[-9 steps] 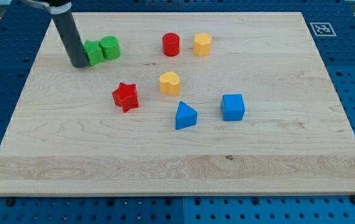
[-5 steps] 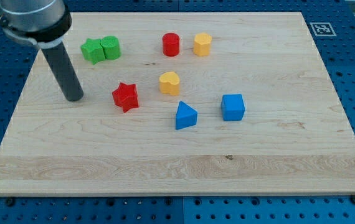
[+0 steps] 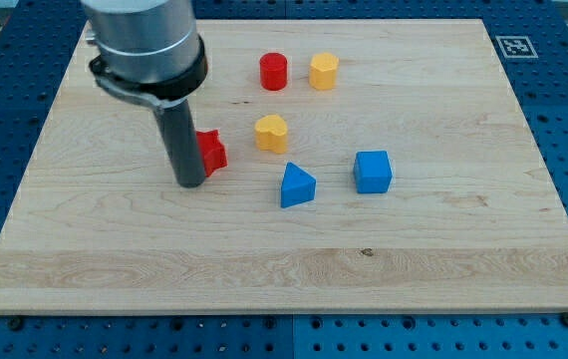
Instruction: Move the red star to the red circle
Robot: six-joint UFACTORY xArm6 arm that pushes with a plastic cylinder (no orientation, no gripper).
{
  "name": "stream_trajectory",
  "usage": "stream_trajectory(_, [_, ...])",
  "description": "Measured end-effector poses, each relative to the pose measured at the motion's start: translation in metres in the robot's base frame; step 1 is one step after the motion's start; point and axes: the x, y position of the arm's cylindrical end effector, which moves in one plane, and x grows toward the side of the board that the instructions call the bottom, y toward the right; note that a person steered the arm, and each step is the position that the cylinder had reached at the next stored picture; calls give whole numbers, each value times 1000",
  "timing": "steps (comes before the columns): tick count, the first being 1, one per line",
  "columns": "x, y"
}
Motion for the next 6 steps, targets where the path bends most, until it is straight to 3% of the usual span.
stream_trajectory(4, [-98,36])
stream_trajectory(6, [-116,45])
